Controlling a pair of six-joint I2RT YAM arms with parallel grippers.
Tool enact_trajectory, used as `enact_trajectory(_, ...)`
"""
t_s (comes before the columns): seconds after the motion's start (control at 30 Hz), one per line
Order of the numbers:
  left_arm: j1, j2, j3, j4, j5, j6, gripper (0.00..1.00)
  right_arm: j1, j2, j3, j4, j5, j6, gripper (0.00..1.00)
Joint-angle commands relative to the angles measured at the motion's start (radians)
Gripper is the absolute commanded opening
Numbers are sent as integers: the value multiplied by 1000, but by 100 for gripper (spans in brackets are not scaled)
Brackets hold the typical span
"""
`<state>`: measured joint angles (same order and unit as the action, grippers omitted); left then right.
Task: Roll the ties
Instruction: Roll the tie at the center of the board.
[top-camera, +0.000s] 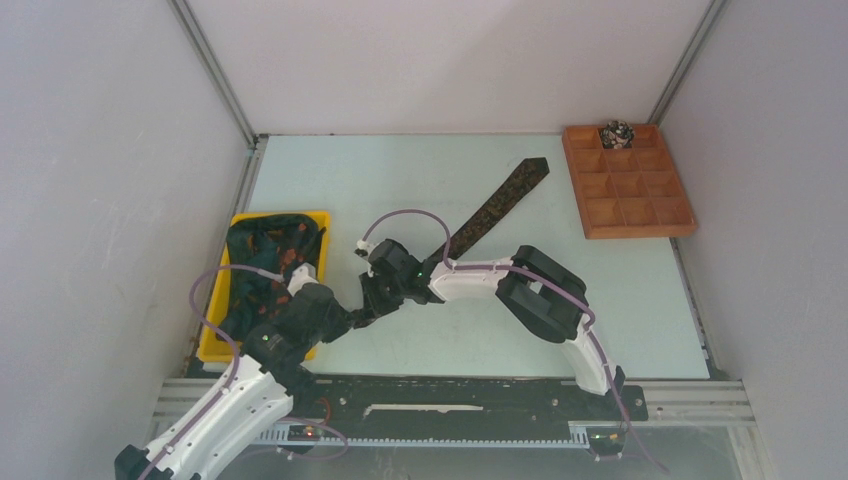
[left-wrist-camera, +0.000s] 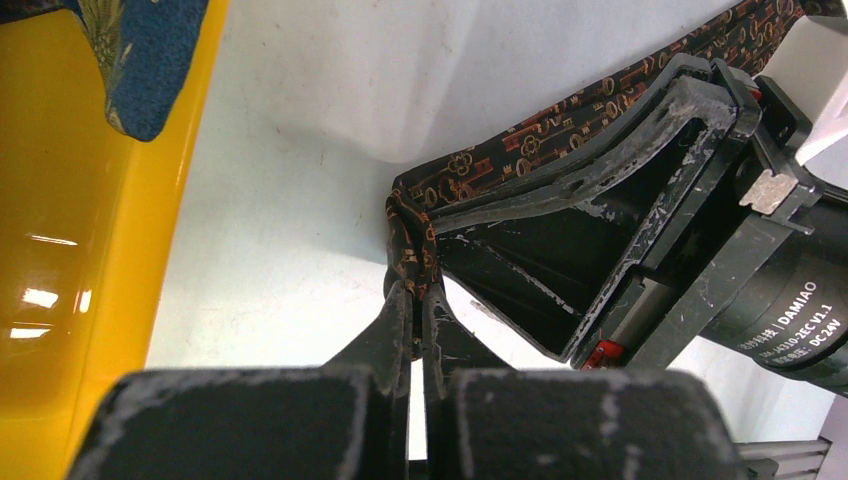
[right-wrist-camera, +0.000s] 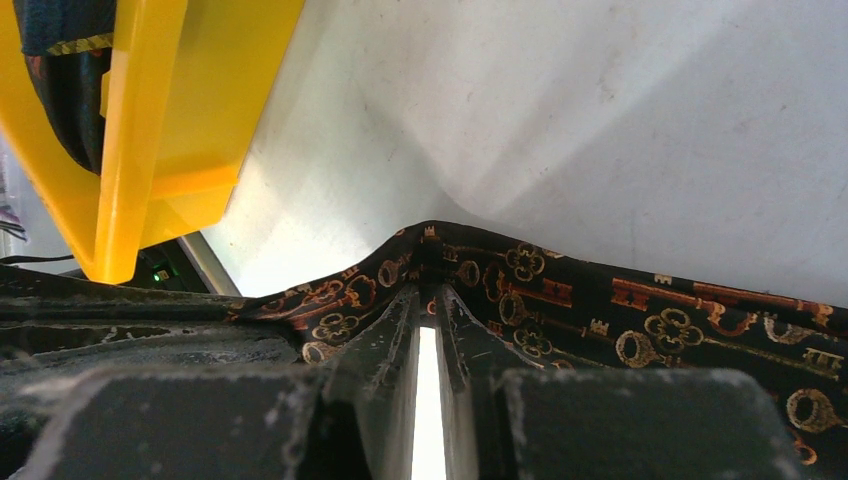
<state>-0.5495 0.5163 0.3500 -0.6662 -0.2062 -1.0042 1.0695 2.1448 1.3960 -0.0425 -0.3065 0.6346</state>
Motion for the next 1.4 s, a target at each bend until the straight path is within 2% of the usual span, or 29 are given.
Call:
enact_trajectory(0.0,-4,33,50,55,-2,4,0,6,18,31,32,-28,11,14)
enact_trajectory(0.4,-4,142,63,111,-9,20,0,1,-20,1,33,-43,10,14)
enact_trajectory(1.37,-4,440,173,186,2,53,0,-115,-204,-121,6,-44,-30,14)
